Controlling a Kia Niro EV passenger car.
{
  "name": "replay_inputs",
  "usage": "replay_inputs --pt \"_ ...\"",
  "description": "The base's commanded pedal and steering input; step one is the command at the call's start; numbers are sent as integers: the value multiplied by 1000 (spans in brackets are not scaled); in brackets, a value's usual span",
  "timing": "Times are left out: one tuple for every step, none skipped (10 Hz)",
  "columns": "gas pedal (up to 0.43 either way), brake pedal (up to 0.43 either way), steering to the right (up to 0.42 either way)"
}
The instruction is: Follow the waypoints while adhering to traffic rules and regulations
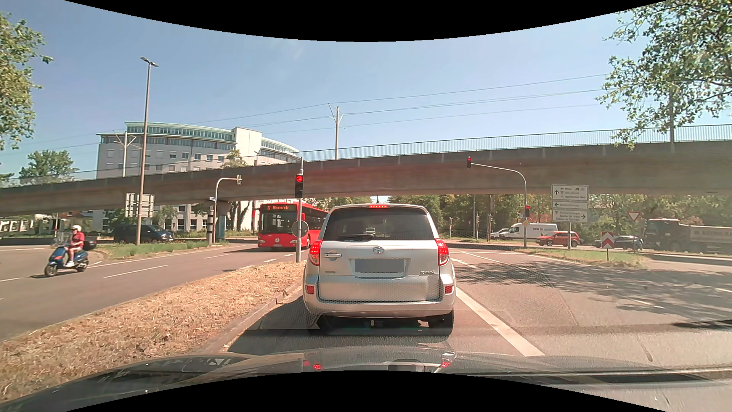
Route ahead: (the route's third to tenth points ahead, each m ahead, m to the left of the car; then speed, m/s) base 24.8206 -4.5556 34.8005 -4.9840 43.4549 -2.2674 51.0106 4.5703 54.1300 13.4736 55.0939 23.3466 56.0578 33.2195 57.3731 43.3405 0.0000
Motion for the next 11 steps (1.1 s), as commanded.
replay_inputs --pt "0 232 -1" --pt "0 232 -1" --pt "0 232 -1" --pt "0 232 -1" --pt "0 232 -1" --pt "0 232 -1" --pt "0 232 -1" --pt "0 232 -1" --pt "0 232 -1" --pt "0 232 -1" --pt "0 232 -1"
